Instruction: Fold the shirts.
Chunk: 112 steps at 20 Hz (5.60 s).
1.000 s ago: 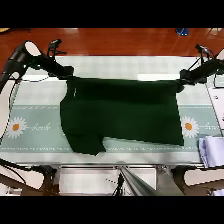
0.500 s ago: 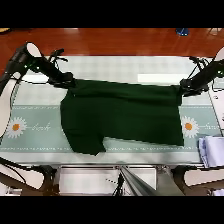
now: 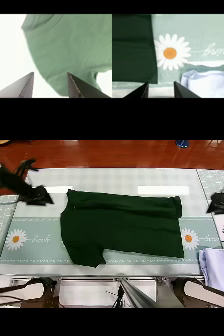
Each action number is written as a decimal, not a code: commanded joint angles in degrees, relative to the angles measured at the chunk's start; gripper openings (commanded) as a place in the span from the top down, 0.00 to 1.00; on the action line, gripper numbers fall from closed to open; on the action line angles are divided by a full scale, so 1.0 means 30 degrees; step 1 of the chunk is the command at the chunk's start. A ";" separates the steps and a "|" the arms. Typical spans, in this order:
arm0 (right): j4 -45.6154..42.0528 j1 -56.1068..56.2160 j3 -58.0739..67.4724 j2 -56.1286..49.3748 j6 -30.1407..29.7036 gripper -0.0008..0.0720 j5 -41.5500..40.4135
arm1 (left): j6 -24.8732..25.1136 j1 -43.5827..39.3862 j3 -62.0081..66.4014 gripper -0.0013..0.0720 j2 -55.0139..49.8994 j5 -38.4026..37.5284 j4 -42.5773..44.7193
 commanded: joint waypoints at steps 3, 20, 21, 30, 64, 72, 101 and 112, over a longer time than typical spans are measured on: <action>0.2892 -0.2637 -0.5493 0.2900 -0.0940 0.42 -0.2820 | 0.0510 0.4124 -1.0054 0.33 0.4328 0.1581 -0.3249; 0.3366 -0.2637 -0.7963 0.3220 -0.1311 0.39 -0.5187 | 0.1129 -0.3767 -1.6036 0.95 0.3745 1.0907 -0.5909; 0.2091 -0.2645 -0.8036 0.3191 -0.1290 0.39 -0.5136 | 0.1151 -0.3723 -1.6028 0.95 0.3752 1.0593 -0.5909; 0.3249 -0.4503 -1.4812 0.3198 -0.2812 0.27 -0.5129 | 0.2215 -0.3308 -1.6021 0.95 0.4109 0.9551 -0.5901; 1.1198 0.4583 -0.8816 -0.0648 -0.2667 0.96 -2.3445 | 0.1749 -0.2754 0.1982 0.95 -0.4794 0.8531 -0.7482; 0.5574 0.4736 -0.8823 -0.2521 -0.1727 0.96 -2.2338 | 0.0670 -0.2047 0.3614 0.67 -0.8014 0.8539 -0.7482; 2.2731 0.2798 -0.8816 -0.5202 -0.8590 0.96 -1.9132 | 0.1909 -0.1377 0.5034 0.29 -0.7614 0.2674 -1.0411; 1.4885 0.2776 -0.8816 0.6229 -0.3978 0.96 -1.3646 | 0.1909 -0.6579 0.5034 0.95 -0.6827 0.2849 -1.0987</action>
